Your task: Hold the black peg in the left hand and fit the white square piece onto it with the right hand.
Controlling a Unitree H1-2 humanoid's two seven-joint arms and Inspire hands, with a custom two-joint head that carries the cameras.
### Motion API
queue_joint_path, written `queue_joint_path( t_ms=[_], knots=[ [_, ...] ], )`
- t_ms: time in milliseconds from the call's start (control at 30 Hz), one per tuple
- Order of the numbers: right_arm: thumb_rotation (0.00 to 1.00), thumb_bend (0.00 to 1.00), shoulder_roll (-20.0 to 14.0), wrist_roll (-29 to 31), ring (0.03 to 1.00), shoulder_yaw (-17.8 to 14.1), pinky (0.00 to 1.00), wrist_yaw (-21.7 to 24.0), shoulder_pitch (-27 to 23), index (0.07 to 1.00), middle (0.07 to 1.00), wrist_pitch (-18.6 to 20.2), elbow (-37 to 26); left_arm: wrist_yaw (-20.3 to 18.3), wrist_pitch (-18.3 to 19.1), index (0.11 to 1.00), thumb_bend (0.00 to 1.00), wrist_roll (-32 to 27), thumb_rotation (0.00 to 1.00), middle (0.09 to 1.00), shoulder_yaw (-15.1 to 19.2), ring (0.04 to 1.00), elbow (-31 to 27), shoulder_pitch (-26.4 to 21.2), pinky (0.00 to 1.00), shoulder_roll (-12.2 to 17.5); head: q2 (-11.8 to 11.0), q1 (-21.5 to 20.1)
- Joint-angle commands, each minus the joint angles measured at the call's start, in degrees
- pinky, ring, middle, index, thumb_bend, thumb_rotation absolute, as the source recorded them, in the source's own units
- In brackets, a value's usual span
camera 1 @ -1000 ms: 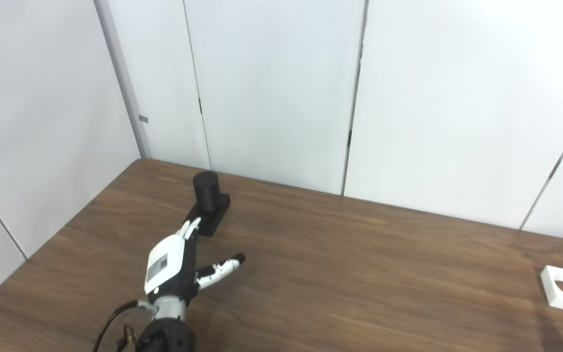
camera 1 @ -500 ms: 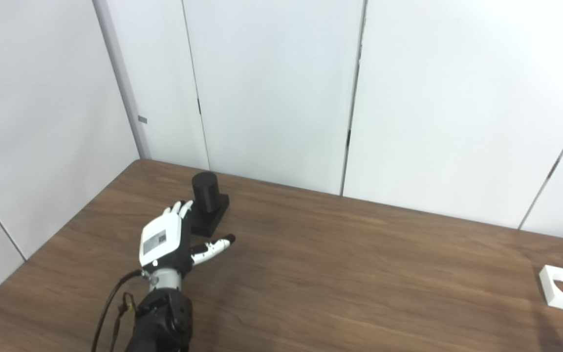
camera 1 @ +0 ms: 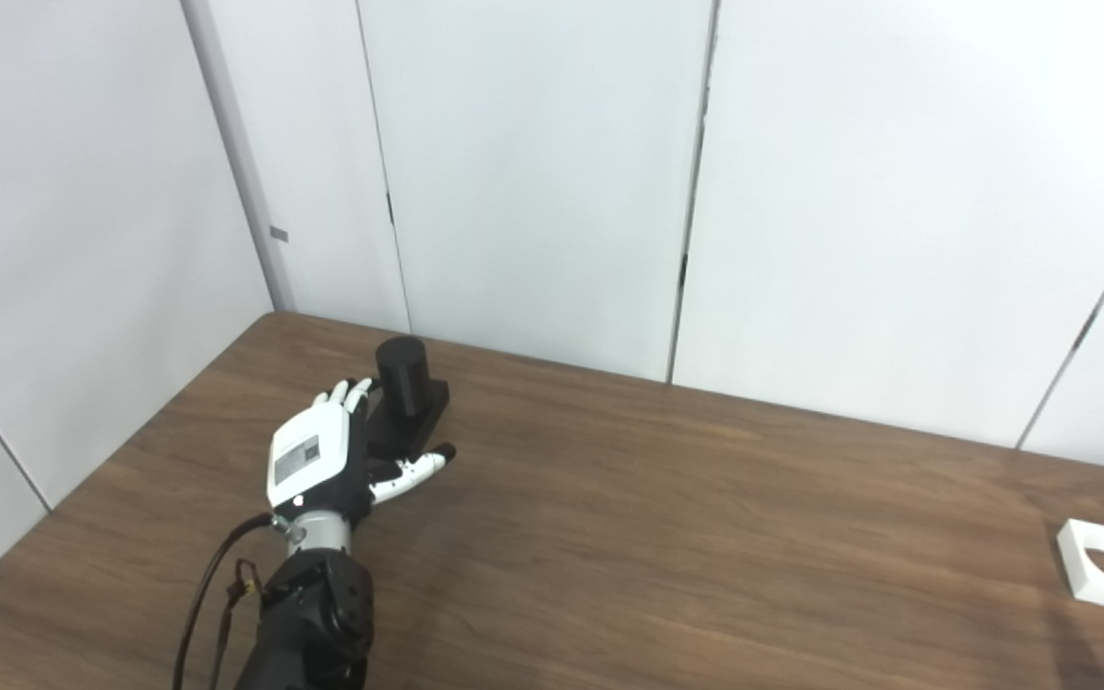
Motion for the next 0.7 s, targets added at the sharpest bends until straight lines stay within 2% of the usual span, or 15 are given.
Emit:
queue_joint_path(
  t_ms=[0, 300, 667],
  knots=[
    [1.0, 0.71, 1.81, 0.5, 1.0, 0.67, 1.0, 0.05, 2.27, 1.0, 1.0, -0.3, 2.6, 0.06, 0.02, 0.896, 0.86, 2.48, 0.64, 0.961, 0.74, 0.967, -0.17, -2.97, 0.92, 1.62, 0.08, 0.03],
    [1.0, 0.7, 1.78, 0.96, 1.0, 0.67, 1.0, 0.43, 2.35, 1.0, 1.0, -0.64, 2.6, -1.94, 0.03, 0.887, 0.86, 7.48, 0.68, 0.964, 2.07, 0.975, 5.5, -5.75, 0.93, 2.74, 0.2, -0.06],
    [1.0, 0.72, 1.88, 0.52, 1.0, 0.55, 1.0, 0.02, 2.56, 1.0, 0.991, -0.52, 2.45, -3.6, 0.03, 0.875, 0.86, 10.34, 0.71, 0.964, 2.84, 0.978, 11.17, -8.85, 0.95, 2.93, 0.58, -0.36]
  ],
)
